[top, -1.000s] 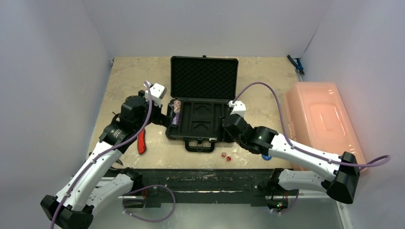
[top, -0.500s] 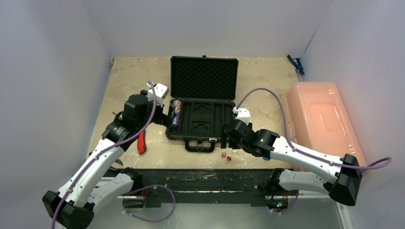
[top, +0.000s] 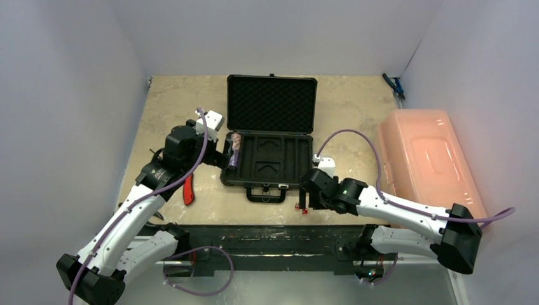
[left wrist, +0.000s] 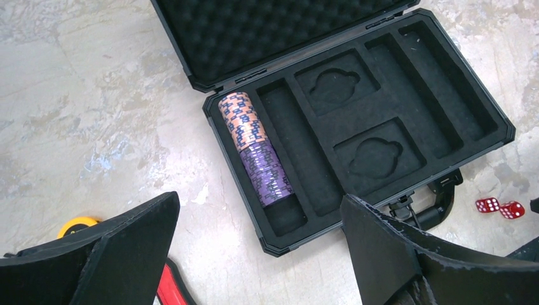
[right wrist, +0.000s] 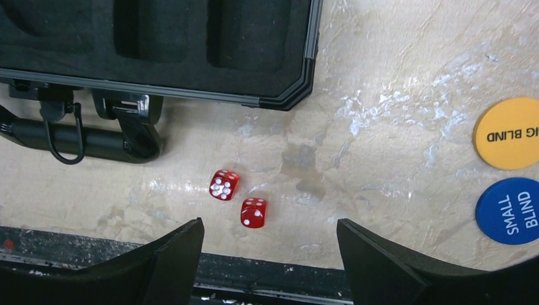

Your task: Pack up texas hold em set

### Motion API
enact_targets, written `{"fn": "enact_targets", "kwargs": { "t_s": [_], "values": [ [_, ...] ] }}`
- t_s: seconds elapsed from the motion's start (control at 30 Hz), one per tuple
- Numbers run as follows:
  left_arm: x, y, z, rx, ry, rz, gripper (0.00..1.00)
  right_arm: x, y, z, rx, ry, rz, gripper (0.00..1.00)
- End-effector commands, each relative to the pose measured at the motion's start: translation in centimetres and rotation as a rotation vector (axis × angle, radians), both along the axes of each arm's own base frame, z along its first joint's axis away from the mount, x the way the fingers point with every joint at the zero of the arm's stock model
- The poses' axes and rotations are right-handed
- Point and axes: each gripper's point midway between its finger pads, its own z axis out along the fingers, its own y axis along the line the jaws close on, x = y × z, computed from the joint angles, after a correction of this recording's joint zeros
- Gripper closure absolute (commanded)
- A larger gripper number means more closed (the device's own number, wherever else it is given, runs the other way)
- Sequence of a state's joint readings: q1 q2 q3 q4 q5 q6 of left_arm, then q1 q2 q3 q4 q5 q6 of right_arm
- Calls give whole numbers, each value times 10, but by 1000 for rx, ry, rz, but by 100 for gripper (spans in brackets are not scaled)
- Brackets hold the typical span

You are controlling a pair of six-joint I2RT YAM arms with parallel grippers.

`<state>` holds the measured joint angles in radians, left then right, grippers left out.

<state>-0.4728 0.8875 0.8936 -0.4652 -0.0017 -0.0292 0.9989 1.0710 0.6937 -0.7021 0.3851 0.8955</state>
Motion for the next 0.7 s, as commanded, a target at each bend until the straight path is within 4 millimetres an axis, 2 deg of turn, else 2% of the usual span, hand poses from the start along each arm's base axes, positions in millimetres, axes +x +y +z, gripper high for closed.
{"fn": "enact_targets", "kwargs": {
  "t_s": [0.0,0.67],
  "values": [
    [8,4,19,5,-62,28,0,-7,-3,-12,-3,48,-38,20],
    [7,6,21,6,-64,37,0,-16,-20,-41,-70,101,-124,24]
  ]
}}
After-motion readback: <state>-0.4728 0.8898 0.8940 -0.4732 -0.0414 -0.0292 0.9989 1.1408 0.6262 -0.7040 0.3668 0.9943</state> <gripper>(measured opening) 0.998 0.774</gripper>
